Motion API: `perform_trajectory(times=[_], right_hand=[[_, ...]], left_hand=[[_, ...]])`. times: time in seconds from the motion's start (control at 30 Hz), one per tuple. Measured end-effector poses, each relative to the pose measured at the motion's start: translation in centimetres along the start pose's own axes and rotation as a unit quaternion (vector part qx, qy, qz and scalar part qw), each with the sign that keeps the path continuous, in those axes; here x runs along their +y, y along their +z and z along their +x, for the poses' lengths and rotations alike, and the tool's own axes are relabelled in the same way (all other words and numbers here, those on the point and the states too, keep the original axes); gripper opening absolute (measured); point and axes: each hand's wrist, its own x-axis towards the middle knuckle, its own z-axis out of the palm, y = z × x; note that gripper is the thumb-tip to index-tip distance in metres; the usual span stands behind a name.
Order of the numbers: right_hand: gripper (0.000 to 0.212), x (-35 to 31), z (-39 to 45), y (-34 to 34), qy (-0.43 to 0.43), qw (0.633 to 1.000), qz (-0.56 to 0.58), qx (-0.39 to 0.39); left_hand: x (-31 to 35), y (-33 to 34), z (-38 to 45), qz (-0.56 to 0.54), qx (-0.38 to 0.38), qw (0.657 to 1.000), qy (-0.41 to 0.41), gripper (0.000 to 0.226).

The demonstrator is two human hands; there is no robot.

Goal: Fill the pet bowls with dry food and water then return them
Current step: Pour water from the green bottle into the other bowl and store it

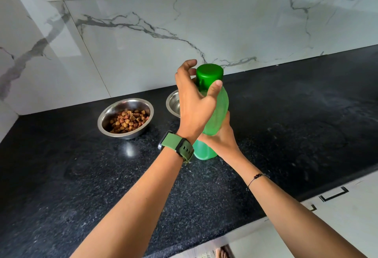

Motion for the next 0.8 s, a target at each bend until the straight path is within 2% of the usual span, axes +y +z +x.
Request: perform_trajectory(times=[0.1,0.23,0.3,0.37,0.43,0.57,0.8], right_hand=[[0.081,0.0,0.0,0.0,0.004,1.0,0.004,0.0],[0.077,-0.1,-0.1,0.0,0.001,1.0,0.007,0.002],[0.077,0.0,0.0,0.0,0.003,1.0,0.003,0.001],[0.077,0.1,0.0,0.0,0.004,1.0,0.0,-0.001],[0.077,0.2,0.1,0.0,0.004,1.0,0.001,-0.002],[0.076,0.2,0.0,-0.1,0.008,1.0,0.003,-0.006],[0.082,0.4,0.3,0.0,0.008,1.0,0.007,0.0]], left_hand=[[-0.3,-0.3,-0.2,-0.041,0.003,0.999,0.0,0.043],[-0.4,-0.1,-0.1,-0.075,0.051,0.996,-0.026,0.017],[0.1,0.3,-0.2,-0.064,0.045,0.996,-0.037,0.028],[0.3,0.7,-0.1,0.012,0.02,1.0,-0.019,0.052],[0.3,1.0,0.2,0.074,0.011,0.997,0.001,0.066],[0.1,0.9,0.8,0.073,0.012,0.997,-0.003,0.066],[-1.3,-0.5,0.7,-0.02,0.015,1.0,0.007,0.064]])
